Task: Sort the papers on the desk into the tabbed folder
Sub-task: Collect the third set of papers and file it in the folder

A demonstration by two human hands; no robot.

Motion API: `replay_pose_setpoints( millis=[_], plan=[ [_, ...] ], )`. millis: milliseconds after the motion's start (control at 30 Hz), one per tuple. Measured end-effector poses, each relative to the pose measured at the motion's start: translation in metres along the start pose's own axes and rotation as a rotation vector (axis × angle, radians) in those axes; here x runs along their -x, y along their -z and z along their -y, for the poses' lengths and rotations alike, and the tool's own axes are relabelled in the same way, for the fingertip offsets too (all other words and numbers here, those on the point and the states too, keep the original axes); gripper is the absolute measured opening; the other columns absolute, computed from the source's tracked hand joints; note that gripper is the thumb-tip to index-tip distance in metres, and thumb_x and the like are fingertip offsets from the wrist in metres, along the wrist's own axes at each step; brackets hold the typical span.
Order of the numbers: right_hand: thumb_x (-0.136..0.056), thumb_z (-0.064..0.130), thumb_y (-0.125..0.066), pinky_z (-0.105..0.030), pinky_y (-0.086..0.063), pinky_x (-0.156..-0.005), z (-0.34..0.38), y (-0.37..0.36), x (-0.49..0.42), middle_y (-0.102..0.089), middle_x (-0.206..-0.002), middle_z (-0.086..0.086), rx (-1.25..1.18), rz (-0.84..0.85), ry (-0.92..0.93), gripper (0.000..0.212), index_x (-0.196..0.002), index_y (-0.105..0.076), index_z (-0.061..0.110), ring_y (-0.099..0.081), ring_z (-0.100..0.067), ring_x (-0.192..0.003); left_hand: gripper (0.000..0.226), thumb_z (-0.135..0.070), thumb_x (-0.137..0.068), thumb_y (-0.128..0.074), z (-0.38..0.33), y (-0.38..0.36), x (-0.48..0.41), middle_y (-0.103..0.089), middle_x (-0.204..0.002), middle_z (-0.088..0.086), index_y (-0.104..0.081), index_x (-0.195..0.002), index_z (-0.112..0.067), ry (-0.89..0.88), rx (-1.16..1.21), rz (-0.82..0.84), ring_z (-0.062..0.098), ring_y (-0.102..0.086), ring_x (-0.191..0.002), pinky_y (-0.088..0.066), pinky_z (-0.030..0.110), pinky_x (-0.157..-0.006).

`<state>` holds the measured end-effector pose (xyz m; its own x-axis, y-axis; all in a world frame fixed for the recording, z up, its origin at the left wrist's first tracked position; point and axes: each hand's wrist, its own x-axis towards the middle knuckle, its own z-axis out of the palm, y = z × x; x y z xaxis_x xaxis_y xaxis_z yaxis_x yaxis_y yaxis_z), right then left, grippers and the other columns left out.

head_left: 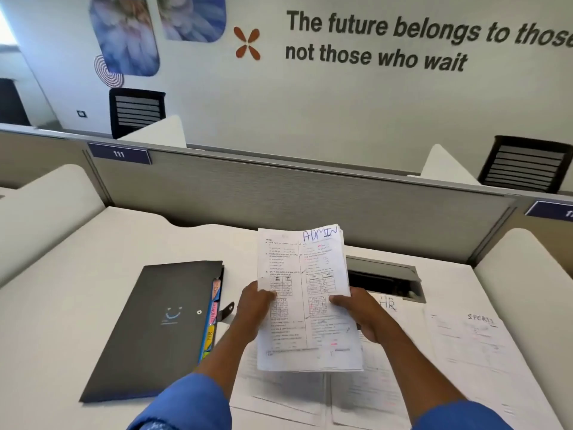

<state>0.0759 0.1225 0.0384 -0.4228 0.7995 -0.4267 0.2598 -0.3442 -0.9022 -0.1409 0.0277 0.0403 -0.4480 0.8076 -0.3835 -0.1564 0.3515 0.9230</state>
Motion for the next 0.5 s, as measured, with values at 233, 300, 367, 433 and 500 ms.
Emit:
replay_pose_setpoints(
  millis=[233,300,367,433,500],
  plan=[
    [-0.081,-0.006,-0.061,-0.051,-0.055,-0.095,-0.005,-0.045,-0.024,-0.076,-0.106,-0.011,0.063,-0.049,-0.025,0.031,-0.106,-0.071,0.008,-0.074,-0.032,-0.096,0.015,-0.008,-0.091,-0.054,0.015,0.044,-0.019,-0.074,-0.095,0.002,-0.067,-0.093,-0.016,0.029,-0.009,0.014,0.023,-0.071,-0.087,-0.058,0.039,-0.080],
    [-0.079,-0.005,-0.061,-0.054,-0.054,-0.095,-0.008,-0.054,-0.028,-0.076,-0.106,-0.011,0.037,-0.068,-0.036,0.033,-0.108,-0.070,0.008,-0.074,-0.033,-0.096,0.023,-0.027,-0.096,-0.054,0.016,0.053,-0.026,-0.071,-0.086,-0.001,-0.062,-0.082,-0.010,0.001,-0.083,-0.069,0.018,-0.067,-0.077,-0.052,0.032,-0.069],
    [-0.082,-0.007,-0.060,-0.054,-0.053,-0.096,-0.011,-0.062,-0.032,-0.076,-0.106,-0.014,-0.001,-0.081,-0.054,0.031,-0.107,-0.070,0.007,-0.073,-0.035,-0.097,0.041,-0.038,-0.098,-0.046,0.021,0.066,-0.036,-0.060,-0.073,0.004,-0.055,-0.072,-0.008,-0.043,-0.322,-0.212,0.021,-0.056,-0.069,-0.040,0.032,-0.061],
    [-0.082,-0.009,-0.059,-0.054,-0.052,-0.097,-0.014,-0.068,-0.034,-0.076,-0.106,-0.015,-0.006,-0.086,-0.062,0.030,-0.106,-0.070,0.006,-0.072,-0.036,-0.098,0.039,-0.035,-0.095,-0.045,0.031,0.081,-0.042,-0.064,-0.074,0.007,-0.058,-0.071,-0.008,-0.074,-0.520,-0.334,0.026,-0.057,-0.072,-0.045,0.034,-0.064],
    [-0.083,-0.010,-0.059,-0.053,-0.053,-0.097,-0.017,-0.074,-0.037,-0.075,-0.107,-0.015,0.003,-0.085,-0.070,0.031,-0.108,-0.069,0.004,-0.072,-0.035,-0.099,0.022,-0.029,-0.086,-0.051,0.041,0.097,-0.044,-0.066,-0.094,0.011,-0.064,-0.086,-0.011,-0.067,-0.688,-0.407,0.029,-0.059,-0.088,-0.049,0.037,-0.077]
  ],
)
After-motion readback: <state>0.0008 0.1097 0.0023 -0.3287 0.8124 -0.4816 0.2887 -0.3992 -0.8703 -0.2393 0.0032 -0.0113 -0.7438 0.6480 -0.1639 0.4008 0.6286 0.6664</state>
